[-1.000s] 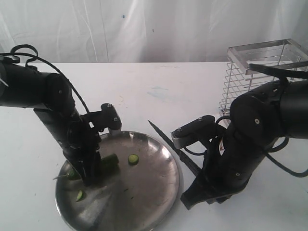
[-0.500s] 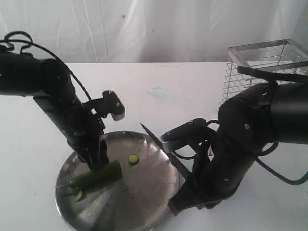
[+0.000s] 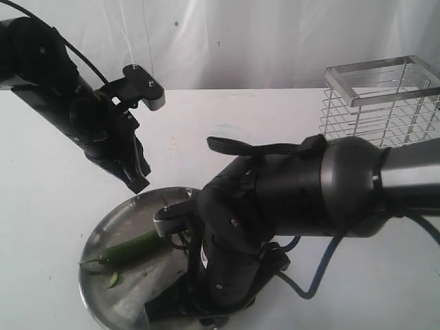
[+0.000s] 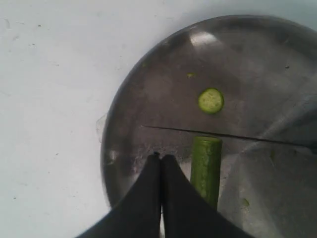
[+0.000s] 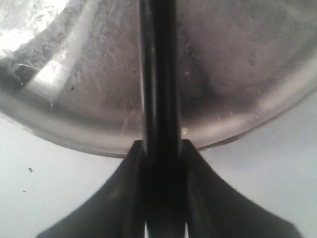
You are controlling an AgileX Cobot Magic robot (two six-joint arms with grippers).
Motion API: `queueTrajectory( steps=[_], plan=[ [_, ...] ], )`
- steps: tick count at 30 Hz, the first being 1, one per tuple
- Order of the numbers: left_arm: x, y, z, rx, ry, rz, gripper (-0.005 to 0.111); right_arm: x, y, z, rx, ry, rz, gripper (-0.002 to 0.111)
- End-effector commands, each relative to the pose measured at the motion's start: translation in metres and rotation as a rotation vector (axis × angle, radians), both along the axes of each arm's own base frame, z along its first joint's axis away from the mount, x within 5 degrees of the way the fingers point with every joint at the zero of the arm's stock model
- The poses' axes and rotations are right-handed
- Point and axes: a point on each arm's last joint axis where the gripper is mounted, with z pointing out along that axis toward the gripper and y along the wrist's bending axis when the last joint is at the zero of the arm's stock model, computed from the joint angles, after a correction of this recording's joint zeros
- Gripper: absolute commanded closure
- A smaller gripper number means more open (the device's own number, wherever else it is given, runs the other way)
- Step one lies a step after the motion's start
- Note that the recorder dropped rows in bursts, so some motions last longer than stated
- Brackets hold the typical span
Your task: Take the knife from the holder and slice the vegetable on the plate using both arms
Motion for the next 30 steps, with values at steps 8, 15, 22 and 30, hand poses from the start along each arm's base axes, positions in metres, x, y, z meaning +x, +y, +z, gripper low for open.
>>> queueTrajectory(
  steps=[8, 15, 22, 30],
  plan=[
    [0.006, -0.006, -0.022, -0.025, 0.09, 0.011, 0.106, -0.005, 0.008, -0.013, -0.035, 0.003, 0.031, 0.108],
    [0.007, -0.006, -0.027, -0.02, 0.102, 0.012, 0.106, -0.003, 0.011, -0.019, -0.029, -0.011, 0.038, 0.108],
    [0.015, -0.013, -0.048, -0.067, 0.154, 0.054, 0.106, -0.002, 0.012, -0.019, -0.013, -0.022, 0.038, 0.108],
    [0.017, -0.016, -0.046, -0.115, 0.153, 0.082, 0.106, -0.003, 0.013, -0.019, -0.002, -0.004, 0.017, 0.108]
  ],
)
